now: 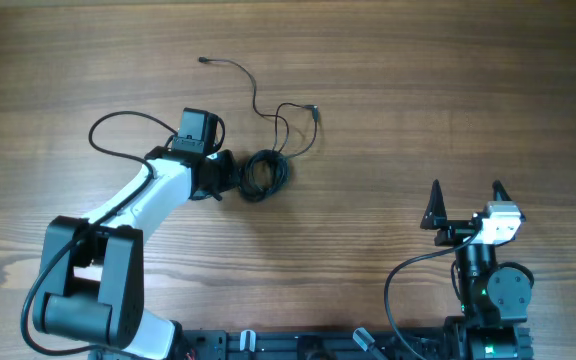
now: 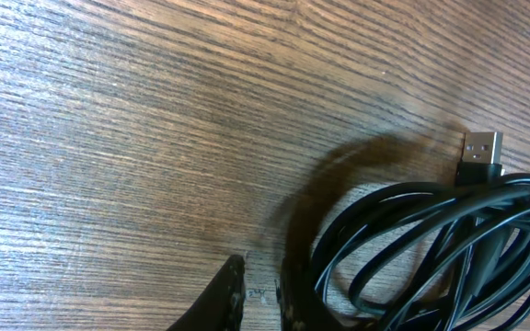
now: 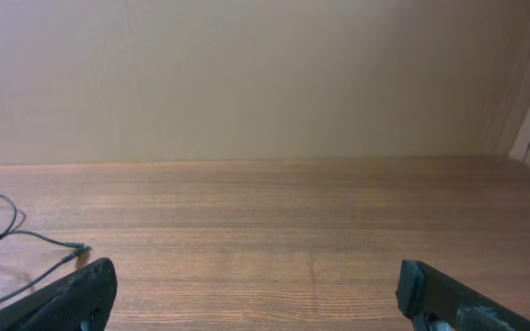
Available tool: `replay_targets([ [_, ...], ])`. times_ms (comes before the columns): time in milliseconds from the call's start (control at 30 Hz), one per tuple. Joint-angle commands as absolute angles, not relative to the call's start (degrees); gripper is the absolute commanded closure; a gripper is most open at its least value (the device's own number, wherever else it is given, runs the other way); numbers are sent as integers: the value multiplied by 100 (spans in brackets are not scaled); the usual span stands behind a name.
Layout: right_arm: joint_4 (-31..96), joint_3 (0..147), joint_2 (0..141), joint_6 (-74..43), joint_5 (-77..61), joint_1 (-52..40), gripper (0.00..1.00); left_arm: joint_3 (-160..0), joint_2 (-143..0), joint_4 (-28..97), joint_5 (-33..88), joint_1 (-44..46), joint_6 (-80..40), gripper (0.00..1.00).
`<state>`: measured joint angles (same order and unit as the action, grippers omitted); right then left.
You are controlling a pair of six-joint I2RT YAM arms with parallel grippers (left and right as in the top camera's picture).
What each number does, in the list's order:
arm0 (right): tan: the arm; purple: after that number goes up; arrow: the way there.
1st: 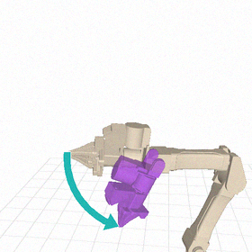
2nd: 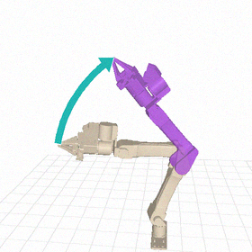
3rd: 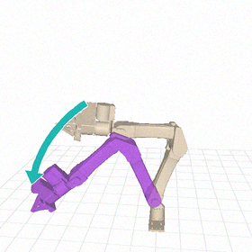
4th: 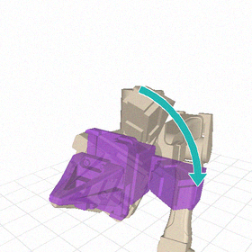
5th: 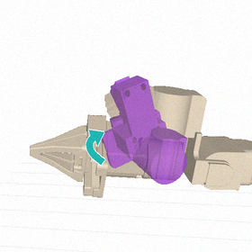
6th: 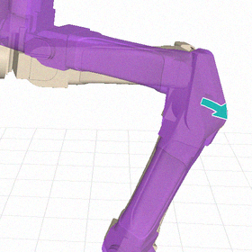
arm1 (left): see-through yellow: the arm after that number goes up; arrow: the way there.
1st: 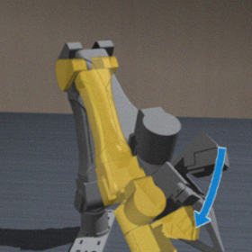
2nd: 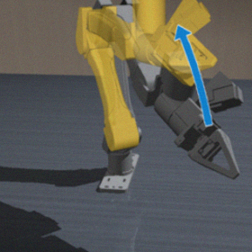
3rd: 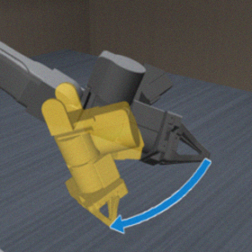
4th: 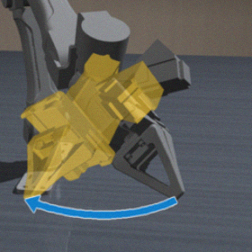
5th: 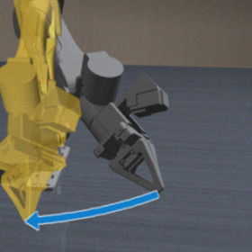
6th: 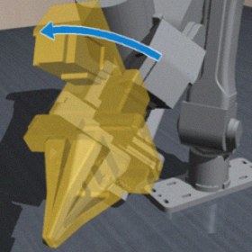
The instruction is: Untangle cables
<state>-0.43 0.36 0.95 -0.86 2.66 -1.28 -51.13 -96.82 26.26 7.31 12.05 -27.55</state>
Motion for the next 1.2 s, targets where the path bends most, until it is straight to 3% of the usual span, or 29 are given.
replay_targets([
  [0, -73, 30, 64, -156, 357, -106, 0, -5057, -9581, 2545, 652, 1216, -2751, 85],
  [167, -73, 30, 64, -154, 357, -106, 0, -5057, -9581, 2523, 652, 1216, -2751, 84],
  [367, -73, 32, 64, -156, 357, -106, 0, -5057, -9581, 2530, 652, 1216, -2751, 76],
  [1167, -73, 30, 64, -154, 357, -106, 0, -5057, -9581, 2547, 652, 1216, -2751, 71],
])
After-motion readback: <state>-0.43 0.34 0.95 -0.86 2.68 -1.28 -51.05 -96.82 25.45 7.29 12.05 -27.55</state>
